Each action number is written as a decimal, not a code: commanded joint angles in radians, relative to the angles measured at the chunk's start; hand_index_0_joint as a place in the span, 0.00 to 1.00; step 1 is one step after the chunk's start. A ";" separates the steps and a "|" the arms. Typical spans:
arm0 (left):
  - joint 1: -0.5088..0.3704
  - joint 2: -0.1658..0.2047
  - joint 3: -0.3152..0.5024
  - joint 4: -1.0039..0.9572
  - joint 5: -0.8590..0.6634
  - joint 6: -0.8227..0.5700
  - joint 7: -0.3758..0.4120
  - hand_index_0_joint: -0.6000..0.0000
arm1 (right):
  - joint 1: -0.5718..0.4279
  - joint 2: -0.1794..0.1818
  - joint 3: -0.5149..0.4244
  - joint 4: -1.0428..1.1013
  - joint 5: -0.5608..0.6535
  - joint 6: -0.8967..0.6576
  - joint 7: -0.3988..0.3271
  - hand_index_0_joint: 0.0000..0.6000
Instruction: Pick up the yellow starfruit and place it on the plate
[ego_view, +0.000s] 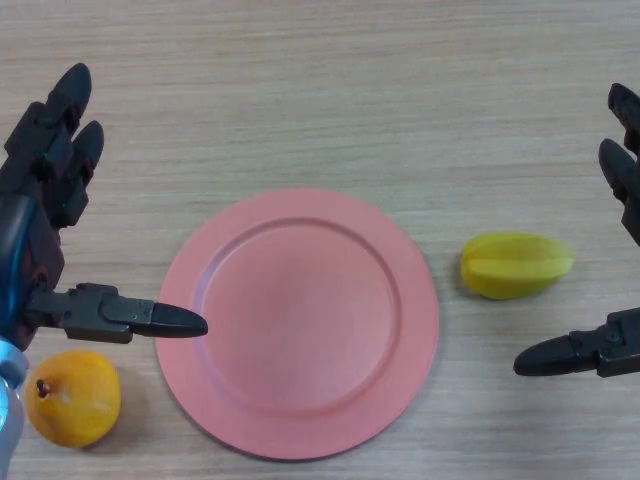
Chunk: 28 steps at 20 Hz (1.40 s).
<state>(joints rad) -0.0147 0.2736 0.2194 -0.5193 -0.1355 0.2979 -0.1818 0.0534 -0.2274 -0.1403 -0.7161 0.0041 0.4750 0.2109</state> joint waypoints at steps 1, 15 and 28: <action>-0.039 0.039 0.052 -0.048 -0.001 -0.106 0.006 1.00 | -0.024 -0.025 -0.042 -0.053 0.012 -0.108 -0.012 0.00; -0.017 0.024 0.021 0.002 0.029 -0.139 0.001 1.00 | -0.098 -0.071 -0.055 0.230 -0.088 -0.347 0.000 0.00; -0.034 0.037 0.036 0.111 -0.007 -0.224 0.002 1.00 | -0.406 -0.140 0.059 1.004 -0.367 -0.774 -0.140 0.00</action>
<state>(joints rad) -0.0174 0.2715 0.1936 -0.3638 -0.1282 0.2372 -0.1837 -0.3063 -0.3301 -0.0400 0.3545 -0.3945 -0.1637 0.1371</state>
